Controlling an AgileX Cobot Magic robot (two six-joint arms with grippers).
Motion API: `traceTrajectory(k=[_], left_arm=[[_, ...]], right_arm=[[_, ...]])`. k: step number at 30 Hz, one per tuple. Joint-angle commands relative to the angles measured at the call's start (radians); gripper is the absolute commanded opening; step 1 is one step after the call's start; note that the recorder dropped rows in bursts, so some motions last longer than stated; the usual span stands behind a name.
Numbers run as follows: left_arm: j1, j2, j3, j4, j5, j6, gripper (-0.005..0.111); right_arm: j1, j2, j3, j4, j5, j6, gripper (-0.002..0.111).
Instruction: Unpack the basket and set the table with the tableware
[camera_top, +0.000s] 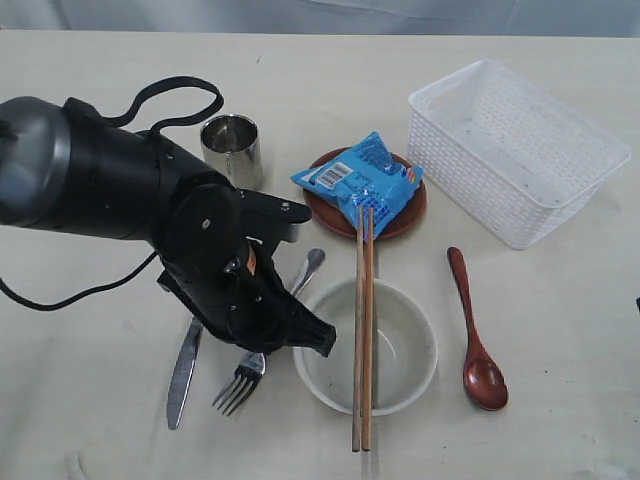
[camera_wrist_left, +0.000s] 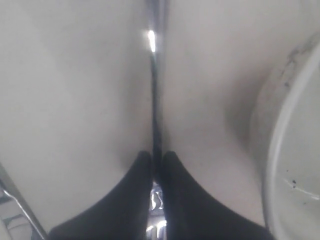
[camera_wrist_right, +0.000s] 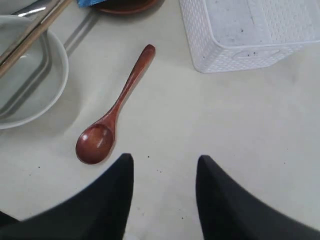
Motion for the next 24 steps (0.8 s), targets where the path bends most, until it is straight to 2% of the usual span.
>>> traceTrajectory(k=[1,14,20,24], left_arm=[[-0.007,-0.027,0.009,0.074,0.027,-0.123,0.0],[-0.007,-0.044,0.009,0.099,0.063,-0.283,0.0],[-0.007,-0.044,0.009,0.088,0.07,-0.42,0.0],[-0.007,-0.044,0.009,0.088,0.023,-0.486,0.0]], right_arm=[[-0.001,-0.007,0.002,-0.005,0.002,-0.001,0.04],[-0.001,-0.007,0.002,-0.005,0.002,-0.001,0.04],[-0.001,-0.007,0.002,-0.005,0.002,-0.001,0.04],[-0.001,-0.007,0.002,-0.005,0.002,-0.001,0.04]])
